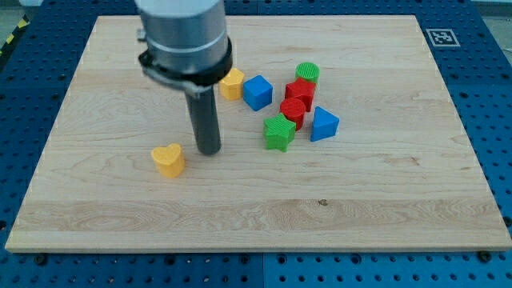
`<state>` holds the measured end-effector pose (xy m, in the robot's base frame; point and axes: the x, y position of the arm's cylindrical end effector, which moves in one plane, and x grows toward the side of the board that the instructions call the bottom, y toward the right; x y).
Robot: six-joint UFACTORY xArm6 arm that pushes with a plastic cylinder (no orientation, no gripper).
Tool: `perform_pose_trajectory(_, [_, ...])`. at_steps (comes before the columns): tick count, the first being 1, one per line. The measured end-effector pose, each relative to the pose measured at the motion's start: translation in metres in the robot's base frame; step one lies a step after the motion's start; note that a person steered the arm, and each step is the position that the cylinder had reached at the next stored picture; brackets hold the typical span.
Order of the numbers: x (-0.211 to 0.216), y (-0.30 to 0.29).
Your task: Push the hexagon horizontal to the cube
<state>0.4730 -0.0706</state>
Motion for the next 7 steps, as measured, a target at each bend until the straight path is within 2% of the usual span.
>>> perform_pose_trajectory(2, [-0.077,-0.024])
perform_pose_trajectory(3, [-0.085,-0.035])
perform_pose_trajectory(4, [-0.116,-0.046])
perform_pose_trajectory(5, [-0.157,-0.028])
perform_pose_trajectory(6, [-0.177,0.013])
perform_pose_trajectory(7, [-0.152,0.054])
